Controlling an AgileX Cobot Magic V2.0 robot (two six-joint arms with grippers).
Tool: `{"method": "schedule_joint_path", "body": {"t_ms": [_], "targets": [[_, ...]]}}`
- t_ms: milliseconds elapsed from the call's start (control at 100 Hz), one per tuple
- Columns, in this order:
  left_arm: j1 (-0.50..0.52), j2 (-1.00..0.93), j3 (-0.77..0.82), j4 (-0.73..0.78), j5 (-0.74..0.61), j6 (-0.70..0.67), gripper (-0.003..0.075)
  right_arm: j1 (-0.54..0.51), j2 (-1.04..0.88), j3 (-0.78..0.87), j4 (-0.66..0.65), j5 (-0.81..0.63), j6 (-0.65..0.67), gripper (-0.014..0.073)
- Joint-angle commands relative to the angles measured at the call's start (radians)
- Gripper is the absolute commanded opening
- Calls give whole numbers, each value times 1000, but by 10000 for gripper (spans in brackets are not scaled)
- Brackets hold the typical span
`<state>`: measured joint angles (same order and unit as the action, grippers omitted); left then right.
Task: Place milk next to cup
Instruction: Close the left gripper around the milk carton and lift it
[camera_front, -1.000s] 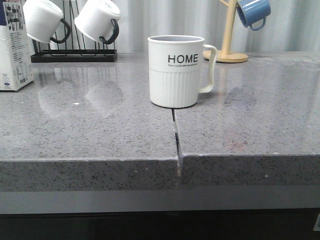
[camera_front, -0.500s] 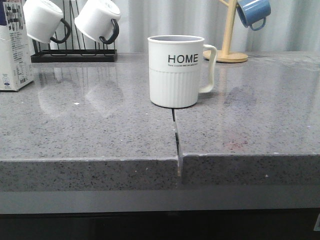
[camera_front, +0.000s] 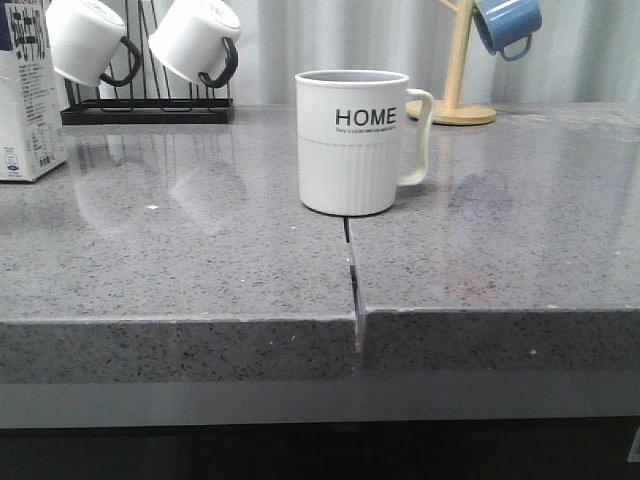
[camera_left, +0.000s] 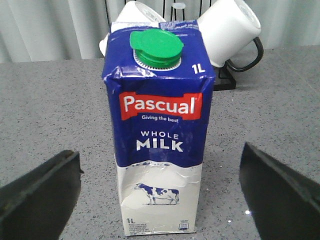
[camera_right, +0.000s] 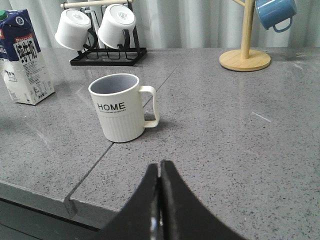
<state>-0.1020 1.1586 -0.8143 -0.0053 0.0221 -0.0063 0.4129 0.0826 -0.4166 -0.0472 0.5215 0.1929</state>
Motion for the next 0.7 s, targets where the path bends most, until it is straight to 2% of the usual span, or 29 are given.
{"method": "schedule_joint_path", "body": {"t_ms": [0, 330, 690], "targets": [[-7, 31, -68, -13, -80, -6, 596, 2, 12, -23, -3, -73, -9, -70], [-7, 149, -131, -45, -81, -6, 596, 2, 12, -23, -3, -73, -9, -70], [-5, 237, -131, -45, -194, -6, 596, 2, 12, -23, -3, -73, -9, -70]]}}
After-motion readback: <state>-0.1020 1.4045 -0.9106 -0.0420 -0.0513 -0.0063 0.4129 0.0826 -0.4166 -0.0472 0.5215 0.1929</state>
